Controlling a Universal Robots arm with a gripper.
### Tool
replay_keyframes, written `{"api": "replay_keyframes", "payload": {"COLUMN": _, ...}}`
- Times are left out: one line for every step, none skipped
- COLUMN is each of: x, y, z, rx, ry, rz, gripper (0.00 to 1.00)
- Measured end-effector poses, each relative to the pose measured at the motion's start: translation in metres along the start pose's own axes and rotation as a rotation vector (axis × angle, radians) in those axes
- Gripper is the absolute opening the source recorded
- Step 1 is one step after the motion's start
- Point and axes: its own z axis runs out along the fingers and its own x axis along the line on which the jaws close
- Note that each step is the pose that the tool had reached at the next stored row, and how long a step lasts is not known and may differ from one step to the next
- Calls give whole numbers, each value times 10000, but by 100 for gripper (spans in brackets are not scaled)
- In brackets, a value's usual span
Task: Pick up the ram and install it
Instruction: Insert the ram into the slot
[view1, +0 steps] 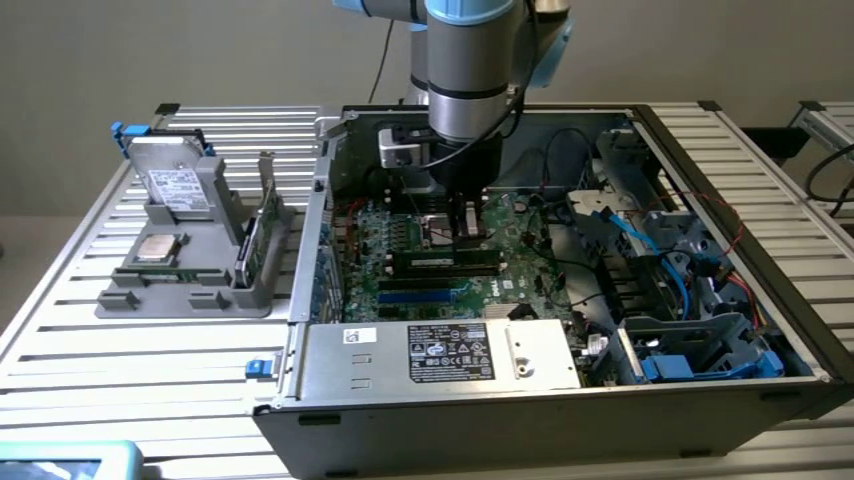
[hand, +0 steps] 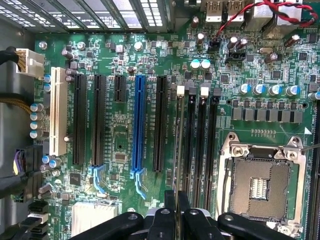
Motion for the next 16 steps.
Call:
{"api": "replay_keyframes", "payload": {"x": 0, "y": 3, "z": 2, "rx": 3, "ry": -2, "rz": 0, "gripper": 13}}
{"api": "replay_keyframes", "payload": {"x": -1, "y": 7, "z": 6, "rx": 7, "ry": -4, "rz": 0, "gripper": 13}}
{"api": "replay_keyframes", "payload": {"x": -2, "y": 10, "z": 9, "rx": 8, "ry": -5, "rz": 0, "gripper": 13}}
{"api": "replay_keyframes", "payload": {"x": -2, "y": 13, "z": 11, "rx": 8, "ry": -3, "rz": 0, "gripper": 13}}
{"api": "replay_keyframes", "payload": {"x": -2, "y": 15, "z": 11, "rx": 9, "ry": -1, "rz": -5, "gripper": 13}}
{"api": "replay_keyframes", "payload": {"x": -3, "y": 17, "z": 12, "rx": 10, "ry": -1, "rz": -15, "gripper": 13}}
{"api": "replay_keyframes", "payload": {"x": -3, "y": 18, "z": 12, "rx": 11, "ry": -1, "rz": -26, "gripper": 13}}
{"api": "replay_keyframes", "payload": {"x": -4, "y": 21, "z": 13, "rx": 12, "ry": -3, "rz": -35, "gripper": 13}}
{"api": "replay_keyframes", "payload": {"x": -4, "y": 22, "z": 14, "rx": 13, "ry": -4, "rz": -44, "gripper": 13}}
{"api": "replay_keyframes", "payload": {"x": -4, "y": 24, "z": 15, "rx": 13, "ry": -4, "rz": -50, "gripper": 13}}
{"api": "replay_keyframes", "payload": {"x": -4, "y": 25, "z": 16, "rx": 14, "ry": -5, "rz": -56, "gripper": 13}}
{"api": "replay_keyframes", "payload": {"x": -5, "y": 25, "z": 17, "rx": 15, "ry": -5, "rz": -63, "gripper": 13}}
{"api": "replay_keyframes", "payload": {"x": -5, "y": 25, "z": 18, "rx": 15, "ry": -5, "rz": -73, "gripper": 13}}
{"api": "replay_keyframes", "payload": {"x": -6, "y": 26, "z": 20, "rx": 17, "ry": -6, "rz": -81, "gripper": 13}}
{"api": "replay_keyframes", "payload": {"x": -7, "y": 27, "z": 21, "rx": 18, "ry": -7, "rz": -91, "gripper": 13}}
{"api": "replay_keyframes", "payload": {"x": -8, "y": 27, "z": 22, "rx": 20, "ry": -8, "rz": -107, "gripper": 13}}
